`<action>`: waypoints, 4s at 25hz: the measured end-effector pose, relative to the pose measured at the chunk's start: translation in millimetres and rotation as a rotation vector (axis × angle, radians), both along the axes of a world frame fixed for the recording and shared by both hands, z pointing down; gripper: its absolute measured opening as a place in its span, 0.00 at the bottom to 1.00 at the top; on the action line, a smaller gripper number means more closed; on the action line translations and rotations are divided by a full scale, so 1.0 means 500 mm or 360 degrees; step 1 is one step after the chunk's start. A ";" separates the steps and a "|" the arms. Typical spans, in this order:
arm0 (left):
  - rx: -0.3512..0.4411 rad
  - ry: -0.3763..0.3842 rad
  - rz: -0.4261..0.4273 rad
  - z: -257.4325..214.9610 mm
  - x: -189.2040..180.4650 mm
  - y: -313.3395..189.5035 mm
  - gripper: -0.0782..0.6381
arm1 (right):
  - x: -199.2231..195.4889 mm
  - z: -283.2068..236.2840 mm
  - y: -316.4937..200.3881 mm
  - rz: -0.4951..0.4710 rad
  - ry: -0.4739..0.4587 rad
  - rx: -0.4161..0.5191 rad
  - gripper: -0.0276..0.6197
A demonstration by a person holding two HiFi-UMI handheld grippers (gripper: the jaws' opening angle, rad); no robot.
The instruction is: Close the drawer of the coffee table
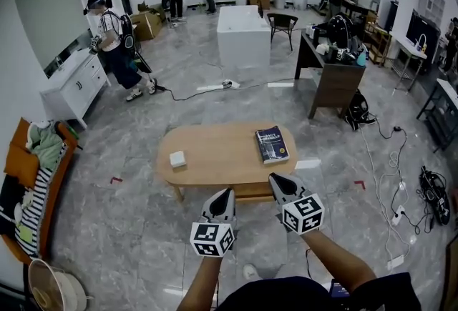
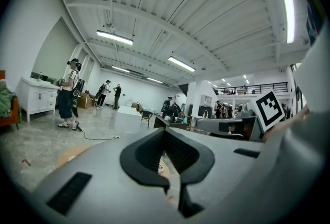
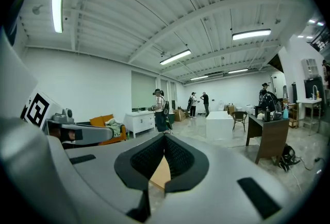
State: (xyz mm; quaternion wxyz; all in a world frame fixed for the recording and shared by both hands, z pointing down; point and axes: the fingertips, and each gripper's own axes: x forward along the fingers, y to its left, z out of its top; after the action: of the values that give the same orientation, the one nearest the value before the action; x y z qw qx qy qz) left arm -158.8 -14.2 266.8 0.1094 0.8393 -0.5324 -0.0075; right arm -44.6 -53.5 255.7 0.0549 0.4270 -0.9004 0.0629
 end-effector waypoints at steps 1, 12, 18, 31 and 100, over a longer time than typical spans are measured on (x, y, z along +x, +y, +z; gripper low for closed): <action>-0.0003 0.0005 0.0002 0.003 -0.002 -0.002 0.11 | 0.000 0.002 -0.001 0.0006 0.0002 -0.0002 0.06; -0.0023 0.0031 0.0015 0.014 -0.005 -0.036 0.11 | 0.014 0.007 -0.038 0.0051 -0.0002 -0.0015 0.06; -0.0028 0.0006 0.0030 0.018 0.017 -0.072 0.11 | 0.027 0.008 -0.078 0.0036 -0.0015 -0.0001 0.06; 0.0017 -0.0002 0.0071 0.014 0.098 -0.150 0.11 | 0.077 0.010 -0.170 -0.0029 -0.0022 0.0017 0.06; -0.0330 -0.0060 -0.0091 0.505 0.134 -0.342 0.11 | 0.084 0.476 -0.386 -0.0313 0.0167 -0.0210 0.06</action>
State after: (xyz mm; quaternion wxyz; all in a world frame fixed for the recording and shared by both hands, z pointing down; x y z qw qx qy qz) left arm -91.7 -185.1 519.4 0.1853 0.8079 -0.5561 0.0604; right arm -2.7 -246.6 493.6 0.1359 0.3347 -0.9277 0.0940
